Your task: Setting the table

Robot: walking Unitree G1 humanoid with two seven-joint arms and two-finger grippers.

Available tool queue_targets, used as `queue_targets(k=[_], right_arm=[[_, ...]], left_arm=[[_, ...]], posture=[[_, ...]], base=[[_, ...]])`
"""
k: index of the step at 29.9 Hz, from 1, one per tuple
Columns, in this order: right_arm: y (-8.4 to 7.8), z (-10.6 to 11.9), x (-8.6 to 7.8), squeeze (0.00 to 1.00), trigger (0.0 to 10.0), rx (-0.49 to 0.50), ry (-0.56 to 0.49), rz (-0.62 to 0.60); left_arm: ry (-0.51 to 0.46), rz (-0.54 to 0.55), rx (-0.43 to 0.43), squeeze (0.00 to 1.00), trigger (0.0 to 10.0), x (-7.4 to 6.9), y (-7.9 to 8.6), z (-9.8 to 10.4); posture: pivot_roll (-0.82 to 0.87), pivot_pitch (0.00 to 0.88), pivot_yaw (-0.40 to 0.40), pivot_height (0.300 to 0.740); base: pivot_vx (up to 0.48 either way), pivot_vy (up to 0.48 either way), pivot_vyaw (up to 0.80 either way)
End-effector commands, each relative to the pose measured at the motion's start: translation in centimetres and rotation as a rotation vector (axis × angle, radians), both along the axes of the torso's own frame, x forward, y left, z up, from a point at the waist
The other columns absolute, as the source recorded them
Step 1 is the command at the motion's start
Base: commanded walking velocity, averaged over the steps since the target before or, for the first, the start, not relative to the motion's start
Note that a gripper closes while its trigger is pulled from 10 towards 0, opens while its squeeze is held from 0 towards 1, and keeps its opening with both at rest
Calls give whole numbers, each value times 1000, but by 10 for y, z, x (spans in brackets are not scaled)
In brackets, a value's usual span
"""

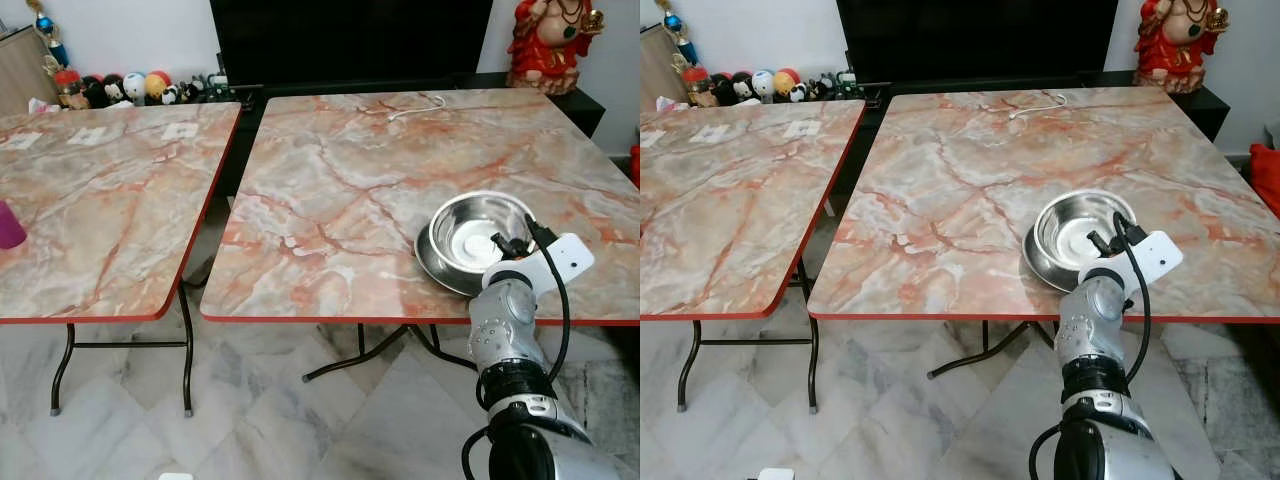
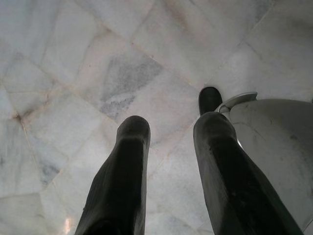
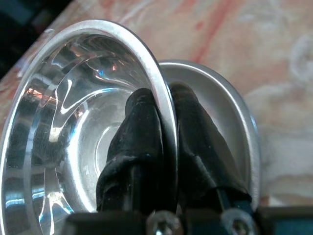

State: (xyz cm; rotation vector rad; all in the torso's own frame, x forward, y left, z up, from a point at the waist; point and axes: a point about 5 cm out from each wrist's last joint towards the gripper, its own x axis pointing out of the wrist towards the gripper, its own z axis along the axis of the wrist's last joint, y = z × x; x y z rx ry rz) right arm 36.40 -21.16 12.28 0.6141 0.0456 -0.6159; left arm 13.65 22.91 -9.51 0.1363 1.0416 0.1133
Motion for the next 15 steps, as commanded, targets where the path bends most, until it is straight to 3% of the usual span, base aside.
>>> queue_targets(k=[1, 13, 14, 15], right_arm=[[-2, 7, 3, 0, 10000, 8, -15, -24], [-3, -2, 3, 4, 10000, 33, 19, -38], [-3, -2, 3, 345, 10000, 38, 20, -36], [-3, -2, 3, 345, 10000, 39, 21, -35]], left_arm=[[8, 5, 6, 0, 10000, -2, 3, 0], [10, 9, 3, 0, 10000, -2, 3, 0], [8, 10, 2, 0, 10000, -2, 3, 0], [8, 10, 2, 0, 10000, -2, 3, 0]], posture=[[-63, 0, 47, 740], [-60, 0, 45, 740], [-59, 0, 45, 740], [-59, 0, 46, 740]], base=[[0, 0, 0], [0, 0, 0], [0, 0, 0], [0, 0, 0]])
